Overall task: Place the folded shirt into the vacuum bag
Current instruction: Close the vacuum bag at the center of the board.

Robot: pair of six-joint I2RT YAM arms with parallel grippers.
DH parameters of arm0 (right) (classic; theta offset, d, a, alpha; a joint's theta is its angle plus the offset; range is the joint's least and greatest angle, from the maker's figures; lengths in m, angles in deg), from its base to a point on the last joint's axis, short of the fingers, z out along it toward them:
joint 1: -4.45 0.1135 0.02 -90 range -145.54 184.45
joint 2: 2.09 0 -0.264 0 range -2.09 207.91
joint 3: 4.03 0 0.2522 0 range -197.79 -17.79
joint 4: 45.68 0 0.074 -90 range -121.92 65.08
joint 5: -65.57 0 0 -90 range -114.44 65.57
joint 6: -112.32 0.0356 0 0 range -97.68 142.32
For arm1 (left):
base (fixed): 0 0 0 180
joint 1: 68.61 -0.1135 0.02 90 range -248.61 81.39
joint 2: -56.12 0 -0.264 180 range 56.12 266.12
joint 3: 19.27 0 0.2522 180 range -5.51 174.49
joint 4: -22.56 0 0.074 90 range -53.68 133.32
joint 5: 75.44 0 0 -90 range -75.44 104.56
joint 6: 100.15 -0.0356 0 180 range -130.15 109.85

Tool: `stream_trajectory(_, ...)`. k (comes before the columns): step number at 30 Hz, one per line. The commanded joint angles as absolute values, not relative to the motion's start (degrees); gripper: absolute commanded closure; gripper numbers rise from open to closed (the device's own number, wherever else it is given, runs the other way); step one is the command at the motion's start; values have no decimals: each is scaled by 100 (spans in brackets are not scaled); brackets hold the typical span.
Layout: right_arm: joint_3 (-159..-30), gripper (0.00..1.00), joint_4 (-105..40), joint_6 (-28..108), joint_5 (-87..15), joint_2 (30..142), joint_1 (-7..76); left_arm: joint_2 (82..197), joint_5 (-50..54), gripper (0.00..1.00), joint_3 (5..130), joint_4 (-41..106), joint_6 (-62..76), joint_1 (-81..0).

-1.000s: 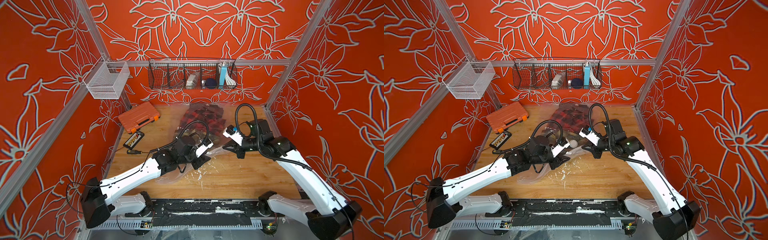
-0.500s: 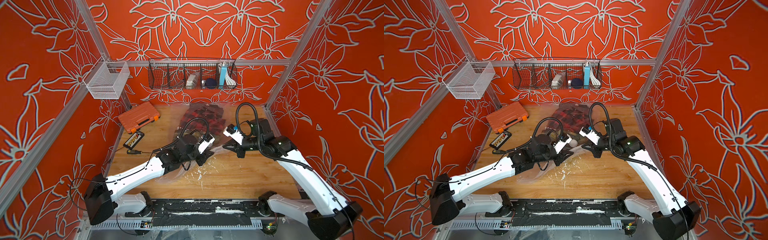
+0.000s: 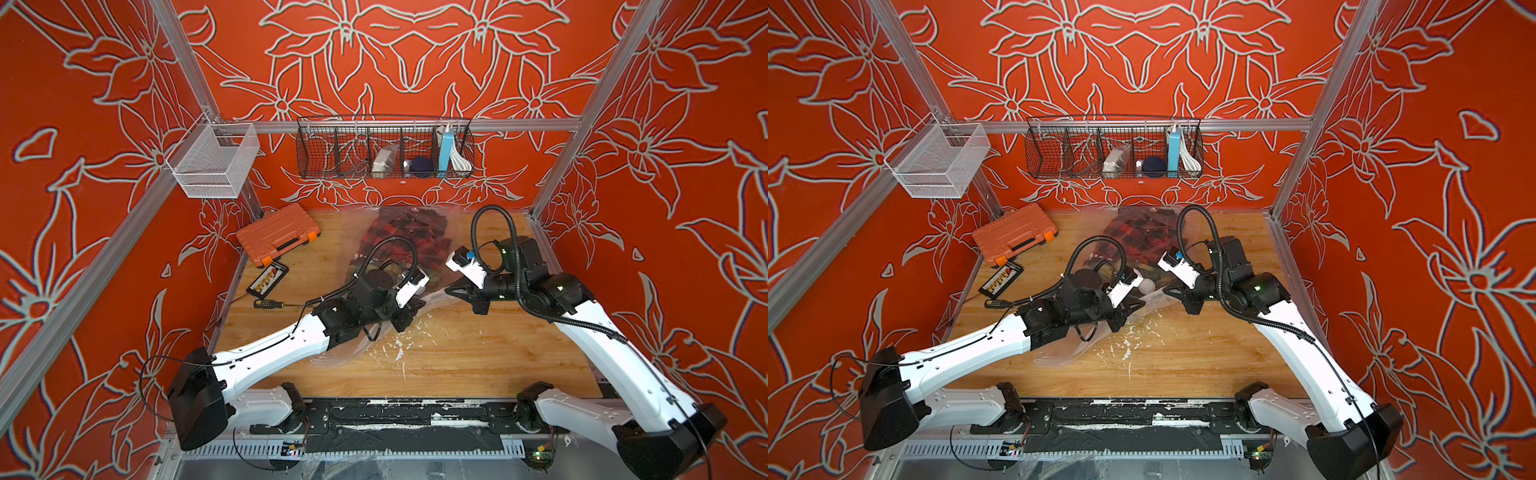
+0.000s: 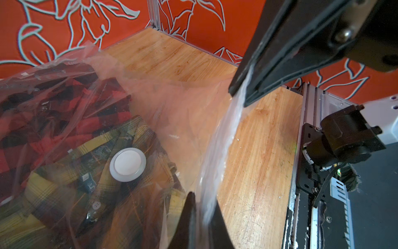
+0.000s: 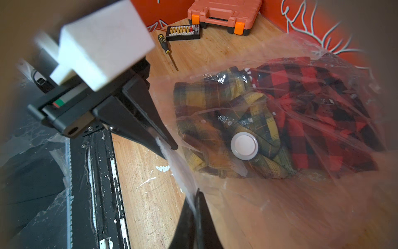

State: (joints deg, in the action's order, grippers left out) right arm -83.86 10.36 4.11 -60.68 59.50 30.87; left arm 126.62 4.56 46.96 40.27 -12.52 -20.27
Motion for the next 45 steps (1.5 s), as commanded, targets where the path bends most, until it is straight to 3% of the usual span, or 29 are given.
stream_trajectory(1,-8504,100,601,391,-5343,5627,3003,12636,884,95,4580,4758,-1409,-2088)
stream_trajectory(11,-8605,100,578,106,-4554,5507,3003,12514,1144,94,4774,5781,-1668,-2088)
stream_trajectory(23,-8661,100,520,104,-4292,5363,2979,12740,1437,92,5219,6684,-1937,-2089)
stream_trajectory(45,-8768,100,319,276,-4059,5265,2459,12681,1667,94,4931,6952,-2017,-2141)
